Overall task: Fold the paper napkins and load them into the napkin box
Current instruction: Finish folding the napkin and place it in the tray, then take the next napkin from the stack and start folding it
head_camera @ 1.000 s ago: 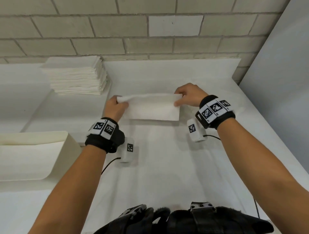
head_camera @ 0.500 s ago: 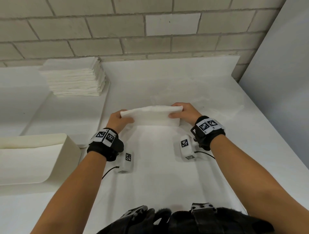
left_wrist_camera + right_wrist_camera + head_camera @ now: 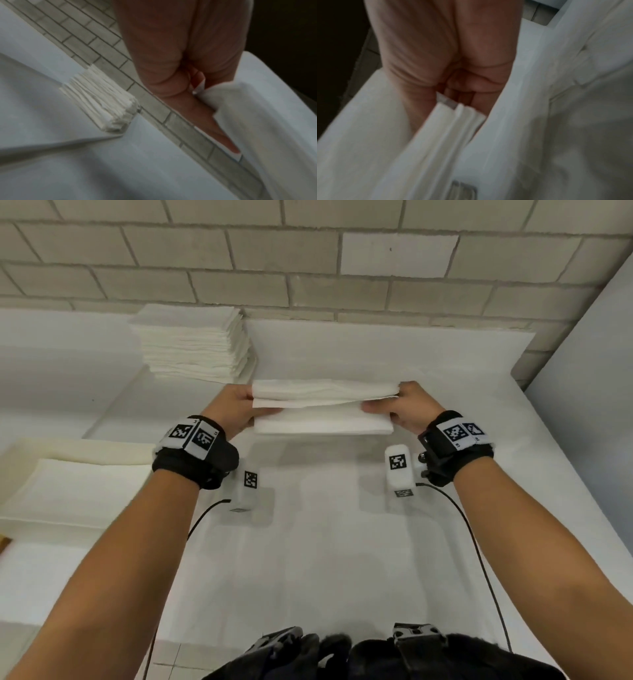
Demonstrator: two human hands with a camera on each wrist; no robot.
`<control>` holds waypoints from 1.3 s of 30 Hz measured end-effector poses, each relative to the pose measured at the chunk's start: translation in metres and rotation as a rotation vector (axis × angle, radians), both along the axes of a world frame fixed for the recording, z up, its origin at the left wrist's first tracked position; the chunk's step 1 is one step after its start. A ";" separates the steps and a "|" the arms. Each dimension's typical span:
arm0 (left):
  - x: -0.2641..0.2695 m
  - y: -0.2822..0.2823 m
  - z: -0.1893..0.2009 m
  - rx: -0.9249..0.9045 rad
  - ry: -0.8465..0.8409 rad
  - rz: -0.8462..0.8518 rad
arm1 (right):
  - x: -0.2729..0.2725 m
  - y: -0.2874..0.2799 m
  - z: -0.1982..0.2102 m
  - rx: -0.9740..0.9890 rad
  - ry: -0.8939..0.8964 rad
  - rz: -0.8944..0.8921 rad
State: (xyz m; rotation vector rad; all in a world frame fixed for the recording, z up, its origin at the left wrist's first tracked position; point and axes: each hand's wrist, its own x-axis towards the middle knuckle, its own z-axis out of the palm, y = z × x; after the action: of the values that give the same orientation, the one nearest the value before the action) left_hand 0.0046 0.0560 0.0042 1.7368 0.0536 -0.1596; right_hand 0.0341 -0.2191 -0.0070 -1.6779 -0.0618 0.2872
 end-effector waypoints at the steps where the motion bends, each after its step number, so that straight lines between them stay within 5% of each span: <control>1: -0.003 0.002 0.009 -0.014 -0.007 -0.001 | 0.002 0.001 0.007 0.036 0.001 0.015; 12: -0.031 0.088 0.070 -0.042 -0.088 0.095 | -0.012 0.093 0.075 -0.114 -0.159 0.256; 22: -0.056 0.212 0.096 0.145 -0.112 0.035 | -0.048 0.232 0.099 -0.051 -0.188 0.155; 31: -0.053 0.297 0.082 0.711 0.146 -0.246 | -0.076 0.329 0.071 -0.445 -0.017 0.228; 39: -0.049 0.288 0.038 1.306 0.217 -0.561 | -0.084 0.363 0.055 -0.971 0.116 0.453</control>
State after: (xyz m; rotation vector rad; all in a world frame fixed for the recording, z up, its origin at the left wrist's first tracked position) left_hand -0.0448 0.3436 0.0417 2.9938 -0.2262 -0.8737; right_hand -0.0499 0.1437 0.0480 -2.5976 -0.2468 0.8530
